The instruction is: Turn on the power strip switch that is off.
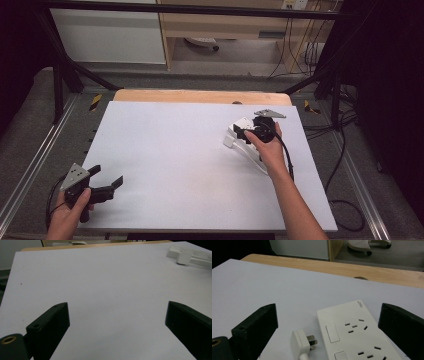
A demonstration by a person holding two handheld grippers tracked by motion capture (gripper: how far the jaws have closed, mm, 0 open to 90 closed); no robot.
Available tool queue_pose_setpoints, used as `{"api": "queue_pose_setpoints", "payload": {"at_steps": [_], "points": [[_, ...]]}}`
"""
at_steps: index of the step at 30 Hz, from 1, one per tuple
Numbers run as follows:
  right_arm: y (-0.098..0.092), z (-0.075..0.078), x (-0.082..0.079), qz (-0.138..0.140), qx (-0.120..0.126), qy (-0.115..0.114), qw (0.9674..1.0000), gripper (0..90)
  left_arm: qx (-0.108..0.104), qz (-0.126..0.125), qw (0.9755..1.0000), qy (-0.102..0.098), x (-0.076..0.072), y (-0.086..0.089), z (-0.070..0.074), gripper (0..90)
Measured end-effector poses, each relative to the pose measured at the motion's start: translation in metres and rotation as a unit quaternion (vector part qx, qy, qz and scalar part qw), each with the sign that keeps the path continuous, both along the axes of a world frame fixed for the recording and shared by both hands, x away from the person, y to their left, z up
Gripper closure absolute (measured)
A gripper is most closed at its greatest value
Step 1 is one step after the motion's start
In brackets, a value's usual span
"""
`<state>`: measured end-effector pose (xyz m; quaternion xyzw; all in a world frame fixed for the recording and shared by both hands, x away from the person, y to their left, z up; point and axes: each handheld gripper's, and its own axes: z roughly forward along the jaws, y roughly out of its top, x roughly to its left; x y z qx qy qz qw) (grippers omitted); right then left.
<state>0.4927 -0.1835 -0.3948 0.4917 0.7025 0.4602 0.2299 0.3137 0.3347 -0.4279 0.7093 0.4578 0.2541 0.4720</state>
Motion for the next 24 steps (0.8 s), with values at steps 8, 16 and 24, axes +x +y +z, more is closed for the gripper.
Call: {"api": "queue_pose_setpoints", "payload": {"at_steps": [8, 16, 24], "points": [[-0.004, 0.008, -0.006, 0.007, 0.009, -0.010, 0.9999, 3.4, 0.000, -0.001, 1.0000, 0.000, 0.000, 0.000, 0.000, 5.5], [-0.009, 0.018, -0.015, 0.017, 0.011, -0.020, 0.9996, 4.2, 0.001, -0.001, 1.0000, 0.000, 0.000, 0.000, 0.000, 5.5], [-0.018, 0.026, -0.029, 0.023, 0.019, -0.037, 0.9989, 4.3, 0.001, -0.001, 1.0000, 0.001, 0.000, 0.000, 0.000, 5.5]]}}
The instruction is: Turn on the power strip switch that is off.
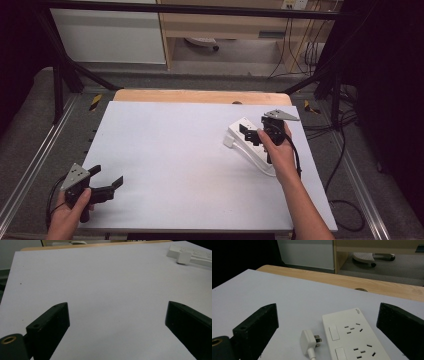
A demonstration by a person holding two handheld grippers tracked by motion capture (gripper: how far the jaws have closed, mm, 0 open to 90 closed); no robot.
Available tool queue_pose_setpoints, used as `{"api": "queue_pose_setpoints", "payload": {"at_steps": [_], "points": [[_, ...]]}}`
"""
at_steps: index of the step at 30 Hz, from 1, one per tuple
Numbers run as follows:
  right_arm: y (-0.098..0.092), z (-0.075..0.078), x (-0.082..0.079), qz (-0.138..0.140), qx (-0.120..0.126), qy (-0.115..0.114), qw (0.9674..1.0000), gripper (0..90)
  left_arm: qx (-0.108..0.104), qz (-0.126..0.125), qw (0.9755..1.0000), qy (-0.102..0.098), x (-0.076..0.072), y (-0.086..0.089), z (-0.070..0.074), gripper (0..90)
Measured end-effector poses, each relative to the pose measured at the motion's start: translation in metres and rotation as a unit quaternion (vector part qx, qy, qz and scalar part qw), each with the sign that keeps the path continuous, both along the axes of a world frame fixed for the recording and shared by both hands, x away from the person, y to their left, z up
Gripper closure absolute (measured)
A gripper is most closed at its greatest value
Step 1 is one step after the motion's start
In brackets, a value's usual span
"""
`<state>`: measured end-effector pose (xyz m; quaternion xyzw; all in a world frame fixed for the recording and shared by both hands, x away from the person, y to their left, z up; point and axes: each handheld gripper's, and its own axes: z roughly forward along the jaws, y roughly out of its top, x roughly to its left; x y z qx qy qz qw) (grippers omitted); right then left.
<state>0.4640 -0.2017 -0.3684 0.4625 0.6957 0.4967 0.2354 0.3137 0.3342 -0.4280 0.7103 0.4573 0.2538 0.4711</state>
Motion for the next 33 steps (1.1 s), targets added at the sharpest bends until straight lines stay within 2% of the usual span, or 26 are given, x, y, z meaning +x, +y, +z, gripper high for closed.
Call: {"api": "queue_pose_setpoints", "payload": {"at_steps": [18, 25, 33], "points": [[-0.032, 0.006, -0.043, 0.003, 0.010, -0.027, 0.9996, 5.9, 0.000, 0.001, 1.0000, 0.002, 0.000, -0.001, 0.000, 5.5], [-0.049, -0.004, -0.059, -0.004, 0.010, -0.035, 0.9993, 6.5, 0.000, 0.000, 1.0000, 0.002, 0.000, -0.001, 0.000, 5.5], [-0.059, -0.019, -0.076, -0.011, 0.008, -0.037, 0.9992, 6.4, 0.002, 0.000, 1.0000, 0.002, 0.000, -0.002, -0.001, 5.5]]}}
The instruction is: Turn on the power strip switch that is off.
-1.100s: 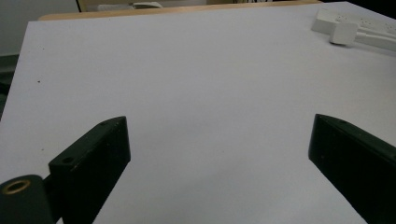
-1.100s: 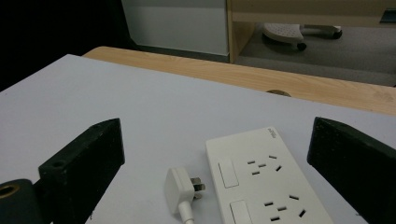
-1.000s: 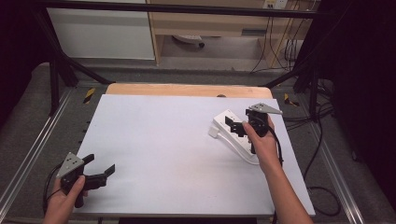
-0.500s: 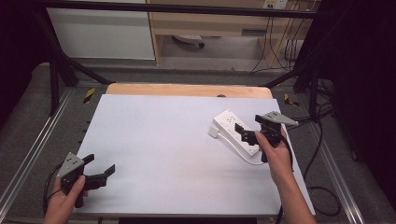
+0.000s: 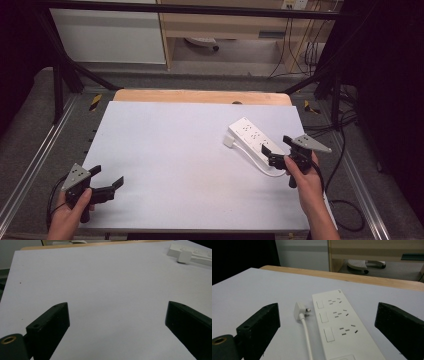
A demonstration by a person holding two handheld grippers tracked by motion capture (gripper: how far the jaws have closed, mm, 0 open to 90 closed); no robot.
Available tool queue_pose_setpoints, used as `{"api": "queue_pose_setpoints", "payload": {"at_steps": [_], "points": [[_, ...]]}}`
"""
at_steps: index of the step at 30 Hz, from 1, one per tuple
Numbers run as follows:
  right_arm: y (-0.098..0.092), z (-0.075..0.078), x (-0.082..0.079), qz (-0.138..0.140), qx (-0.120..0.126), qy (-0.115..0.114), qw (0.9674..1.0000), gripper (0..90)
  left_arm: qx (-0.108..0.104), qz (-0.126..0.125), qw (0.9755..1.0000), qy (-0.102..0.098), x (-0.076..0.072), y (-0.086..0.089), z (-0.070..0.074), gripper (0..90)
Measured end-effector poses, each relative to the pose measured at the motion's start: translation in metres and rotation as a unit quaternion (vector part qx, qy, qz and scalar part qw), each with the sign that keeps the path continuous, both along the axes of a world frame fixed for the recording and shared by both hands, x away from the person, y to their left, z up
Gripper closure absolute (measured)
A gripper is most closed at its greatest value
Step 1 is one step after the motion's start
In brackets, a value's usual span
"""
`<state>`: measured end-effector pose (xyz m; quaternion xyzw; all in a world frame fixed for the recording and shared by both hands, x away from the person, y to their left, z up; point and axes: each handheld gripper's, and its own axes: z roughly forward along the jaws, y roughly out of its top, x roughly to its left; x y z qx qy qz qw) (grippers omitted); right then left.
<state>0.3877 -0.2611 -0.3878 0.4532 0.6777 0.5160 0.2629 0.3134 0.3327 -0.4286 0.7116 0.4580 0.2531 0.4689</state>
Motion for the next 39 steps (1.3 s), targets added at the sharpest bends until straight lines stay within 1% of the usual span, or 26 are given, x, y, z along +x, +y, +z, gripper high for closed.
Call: {"api": "queue_pose_setpoints", "payload": {"at_steps": [14, 19, 23, 28, 31, 34, 35, 37, 39], "points": [[-0.018, -0.014, -0.027, -0.007, -0.009, 0.000, 0.9999, 5.7, 0.001, -0.002, 1.0000, 0.000, 0.000, -0.001, 0.000, 5.5], [-0.024, -0.022, -0.034, -0.013, -0.019, 0.005, 0.9997, 5.5, 0.002, -0.002, 1.0000, 0.000, -0.001, -0.001, 0.000, 5.5], [-0.028, -0.028, -0.039, -0.015, -0.019, 0.007, 0.9997, 5.2, 0.002, -0.003, 1.0000, 0.000, -0.001, -0.001, 0.000, 5.5], [-0.030, -0.034, -0.044, -0.016, -0.023, 0.008, 0.9996, 5.1, 0.002, -0.004, 1.0000, -0.001, -0.001, -0.002, 0.001, 5.5], [-0.029, -0.039, -0.045, -0.015, -0.025, 0.014, 0.9995, 5.0, 0.003, -0.004, 1.0000, -0.001, -0.001, -0.002, 0.001, 5.5], [-0.025, -0.046, -0.046, -0.008, -0.039, 0.025, 0.9989, 4.9, 0.004, -0.005, 1.0000, -0.002, -0.001, -0.002, 0.001, 5.5], [-0.022, -0.049, -0.046, -0.007, -0.044, 0.032, 0.9985, 4.8, 0.004, -0.005, 1.0000, -0.002, -0.001, -0.002, 0.001, 5.5], [-0.017, -0.056, -0.047, 0.002, -0.062, 0.046, 0.9970, 4.3, 0.004, -0.005, 1.0000, -0.002, -0.001, -0.002, 0.001, 5.5], [-0.014, -0.059, -0.046, 0.004, -0.088, 0.056, 0.9945, 4.1, 0.003, -0.006, 1.0000, -0.003, -0.001, -0.002, 0.001, 5.5]]}}
